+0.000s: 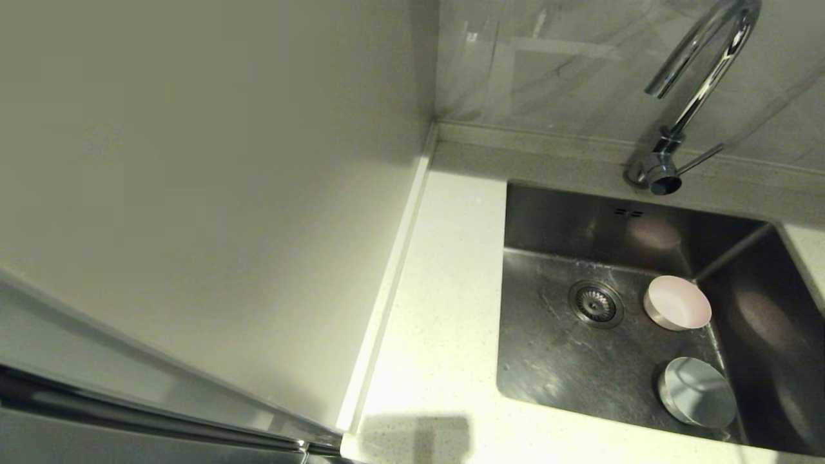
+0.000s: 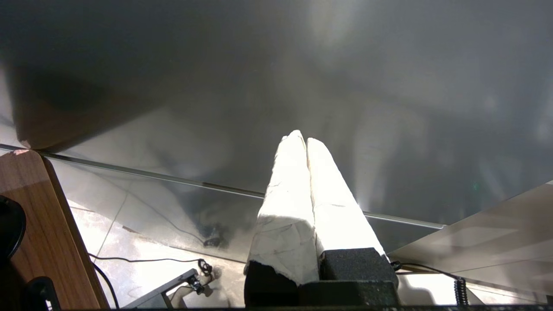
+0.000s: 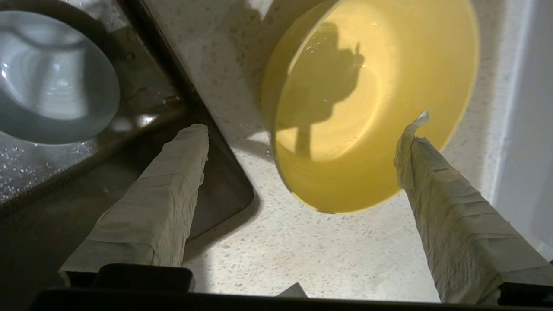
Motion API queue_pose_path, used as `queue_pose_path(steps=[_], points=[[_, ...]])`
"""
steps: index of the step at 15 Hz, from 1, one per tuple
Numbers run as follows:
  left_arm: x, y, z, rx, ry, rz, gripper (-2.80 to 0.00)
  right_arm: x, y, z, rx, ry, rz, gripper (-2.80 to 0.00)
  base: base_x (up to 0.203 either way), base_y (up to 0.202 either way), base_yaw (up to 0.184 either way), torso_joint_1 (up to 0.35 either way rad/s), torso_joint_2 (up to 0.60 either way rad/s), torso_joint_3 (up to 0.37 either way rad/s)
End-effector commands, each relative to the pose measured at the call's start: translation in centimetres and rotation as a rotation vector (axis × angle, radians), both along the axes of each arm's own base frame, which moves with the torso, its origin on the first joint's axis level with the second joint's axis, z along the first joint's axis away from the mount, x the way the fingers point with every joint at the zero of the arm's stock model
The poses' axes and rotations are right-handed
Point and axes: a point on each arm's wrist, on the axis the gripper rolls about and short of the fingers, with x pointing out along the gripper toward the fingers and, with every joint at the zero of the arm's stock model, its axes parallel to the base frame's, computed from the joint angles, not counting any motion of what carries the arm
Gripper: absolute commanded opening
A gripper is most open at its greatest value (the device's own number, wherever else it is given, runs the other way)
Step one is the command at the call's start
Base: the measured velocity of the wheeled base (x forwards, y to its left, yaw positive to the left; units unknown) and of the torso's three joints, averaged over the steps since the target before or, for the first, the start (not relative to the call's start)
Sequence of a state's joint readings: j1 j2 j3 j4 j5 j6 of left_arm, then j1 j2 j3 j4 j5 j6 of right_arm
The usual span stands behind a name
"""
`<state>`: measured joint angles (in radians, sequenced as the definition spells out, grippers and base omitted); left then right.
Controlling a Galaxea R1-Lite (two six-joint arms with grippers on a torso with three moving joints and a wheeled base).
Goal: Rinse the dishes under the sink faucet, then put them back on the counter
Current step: Put a bowl into the sink
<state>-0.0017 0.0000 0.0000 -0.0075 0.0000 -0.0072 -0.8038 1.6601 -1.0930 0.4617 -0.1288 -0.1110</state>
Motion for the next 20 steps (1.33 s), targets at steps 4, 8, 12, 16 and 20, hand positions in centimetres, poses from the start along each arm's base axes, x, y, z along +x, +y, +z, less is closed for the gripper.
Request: queue_pose_path(steps=[4, 8, 12, 16, 20], points=[[0.02, 0.00, -0.08, 0.000, 0.003, 0.000, -2.80, 0.40, -0.42, -0.69, 0.019, 0.015, 0.002, 0.00, 0.000, 0.000, 0.000, 0.000, 0.00, 0.000], [0.02, 0.00, -0.08, 0.000, 0.003, 0.000, -2.80, 0.44, -0.44, -0.30, 0.009, 0.003, 0.002, 0.00, 0.000, 0.000, 0.000, 0.000, 0.00, 0.000], [0.02, 0.00, -0.08, 0.000, 0.003, 0.000, -2.80, 0.42, -0.41, -0.46, 0.016, 0.006, 0.003, 0.00, 0.000, 0.000, 0.000, 0.000, 0.00, 0.000], [0.02, 0.00, -0.08, 0.000, 0.003, 0.000, -2.80, 0.38, -0.36, -0.57, 0.019, 0.011, 0.006, -2.80, 0.000, 0.000, 0.000, 0.000, 0.00, 0.000], [0.02, 0.00, -0.08, 0.000, 0.003, 0.000, -2.80, 0.42, -0.40, -0.65, 0.021, 0.013, 0.009, -2.80, 0.000, 0.000, 0.000, 0.000, 0.00, 0.000]])
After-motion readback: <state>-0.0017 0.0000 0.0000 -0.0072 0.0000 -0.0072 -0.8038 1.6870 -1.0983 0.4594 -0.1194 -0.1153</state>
